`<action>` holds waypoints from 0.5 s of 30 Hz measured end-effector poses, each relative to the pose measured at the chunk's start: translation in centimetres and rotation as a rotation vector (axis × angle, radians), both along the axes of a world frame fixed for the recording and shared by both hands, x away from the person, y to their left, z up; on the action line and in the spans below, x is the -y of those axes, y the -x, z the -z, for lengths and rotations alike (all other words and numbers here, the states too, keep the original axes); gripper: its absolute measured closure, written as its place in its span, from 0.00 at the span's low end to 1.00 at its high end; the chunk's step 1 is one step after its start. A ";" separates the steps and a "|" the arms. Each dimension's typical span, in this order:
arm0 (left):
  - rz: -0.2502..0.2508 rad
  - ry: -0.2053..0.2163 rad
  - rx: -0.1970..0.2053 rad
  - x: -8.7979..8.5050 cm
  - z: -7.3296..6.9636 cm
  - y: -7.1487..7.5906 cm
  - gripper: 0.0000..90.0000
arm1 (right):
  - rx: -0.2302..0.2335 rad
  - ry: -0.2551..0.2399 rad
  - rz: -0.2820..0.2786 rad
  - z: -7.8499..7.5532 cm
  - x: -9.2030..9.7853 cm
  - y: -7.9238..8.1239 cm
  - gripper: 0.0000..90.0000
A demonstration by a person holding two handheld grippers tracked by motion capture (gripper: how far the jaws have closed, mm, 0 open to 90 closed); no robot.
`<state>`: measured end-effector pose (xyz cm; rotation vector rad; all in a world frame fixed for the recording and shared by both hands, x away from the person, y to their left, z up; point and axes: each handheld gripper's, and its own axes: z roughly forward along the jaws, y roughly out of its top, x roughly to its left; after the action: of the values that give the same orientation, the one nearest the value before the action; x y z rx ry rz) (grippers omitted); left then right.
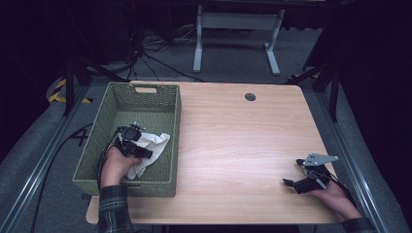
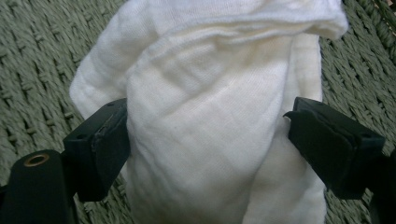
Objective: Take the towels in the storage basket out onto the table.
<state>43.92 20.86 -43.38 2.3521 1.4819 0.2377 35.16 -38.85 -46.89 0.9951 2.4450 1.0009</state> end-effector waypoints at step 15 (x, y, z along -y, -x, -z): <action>-0.048 0.077 -0.045 -0.6 -1.4 0.4 0.76 | 0.000 0.000 0.000 0.0 0.0 0.0 0.00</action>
<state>43.50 21.46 -42.02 2.2779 1.5411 0.1381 35.17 -38.85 -46.89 0.9952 2.4452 1.0008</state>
